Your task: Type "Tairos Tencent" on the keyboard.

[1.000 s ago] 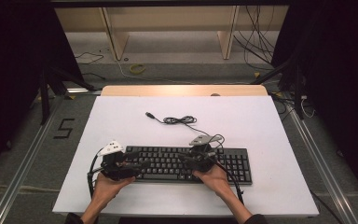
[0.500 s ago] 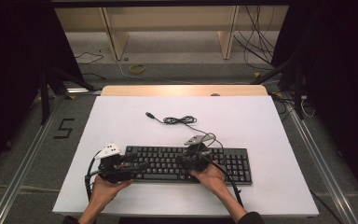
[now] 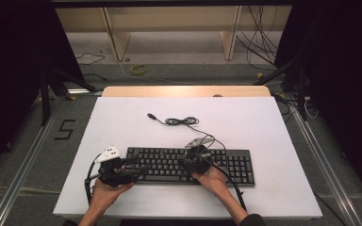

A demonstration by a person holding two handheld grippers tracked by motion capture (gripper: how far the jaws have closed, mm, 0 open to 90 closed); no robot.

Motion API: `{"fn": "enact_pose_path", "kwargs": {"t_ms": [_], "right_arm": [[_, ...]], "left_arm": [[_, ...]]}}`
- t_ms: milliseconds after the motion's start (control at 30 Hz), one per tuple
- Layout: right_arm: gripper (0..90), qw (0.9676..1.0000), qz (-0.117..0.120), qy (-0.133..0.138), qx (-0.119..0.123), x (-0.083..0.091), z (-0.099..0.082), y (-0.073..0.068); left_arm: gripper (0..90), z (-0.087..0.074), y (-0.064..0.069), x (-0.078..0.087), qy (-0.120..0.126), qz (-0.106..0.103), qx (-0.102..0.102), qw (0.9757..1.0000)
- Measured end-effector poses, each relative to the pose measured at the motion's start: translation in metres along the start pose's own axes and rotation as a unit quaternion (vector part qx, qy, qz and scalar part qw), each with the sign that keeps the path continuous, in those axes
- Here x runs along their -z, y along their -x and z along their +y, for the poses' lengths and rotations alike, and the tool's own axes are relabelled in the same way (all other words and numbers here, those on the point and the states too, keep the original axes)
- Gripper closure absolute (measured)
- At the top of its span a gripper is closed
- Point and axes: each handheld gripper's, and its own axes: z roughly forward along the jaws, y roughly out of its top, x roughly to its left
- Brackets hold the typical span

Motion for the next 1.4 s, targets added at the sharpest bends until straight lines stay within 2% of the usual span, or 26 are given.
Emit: {"fn": "enact_pose_path", "kwargs": {"t_ms": [100, 233, 367, 567, 700, 1000, 1233, 1400], "right_arm": [[90.0, 1.0, -0.006, -0.001, 0.003, 0.0, 0.0, -0.002], [90.0, 0.9999, -0.001, 0.003, -0.012, 0.002, 0.0, -0.001], [90.0, 0.9994, 0.005, 0.029, -0.017, 0.012, 0.003, -0.001], [86.2, 0.9989, 0.014, 0.042, -0.019, 0.022, 0.003, -0.002], [80.3, 0.9983, 0.021, 0.05, -0.019, 0.027, 0.003, -0.002], [59.3, 0.9968, 0.043, 0.065, -0.019, 0.039, 0.002, -0.003], [47.4, 0.9963, 0.047, 0.068, -0.021, 0.047, -0.001, -0.004], [42.3, 0.9957, 0.05, 0.075, -0.016, 0.051, -0.004, -0.006]], "left_arm": [[32.8, 0.0, -0.001, 0.0, -0.001, 0.003, -0.002, 1.0], [32.8, 0.0, -0.002, -0.001, 0.0, 0.004, -0.002, 1.0], [32.8, 0.001, -0.003, -0.002, 0.0, 0.006, 0.001, 1.0], [32.8, 0.002, -0.005, -0.002, 0.003, 0.011, 0.002, 0.9999], [33.0, 0.003, -0.007, -0.003, 0.002, 0.015, 0.003, 0.9999], [36.4, 0.006, -0.012, -0.007, -0.005, 0.024, 0.008, 0.9997], [45.8, 0.006, -0.014, -0.013, -0.025, 0.036, 0.002, 0.999], [58.1, 0.008, -0.015, -0.015, -0.045, 0.04, -0.006, 0.9981]]}}
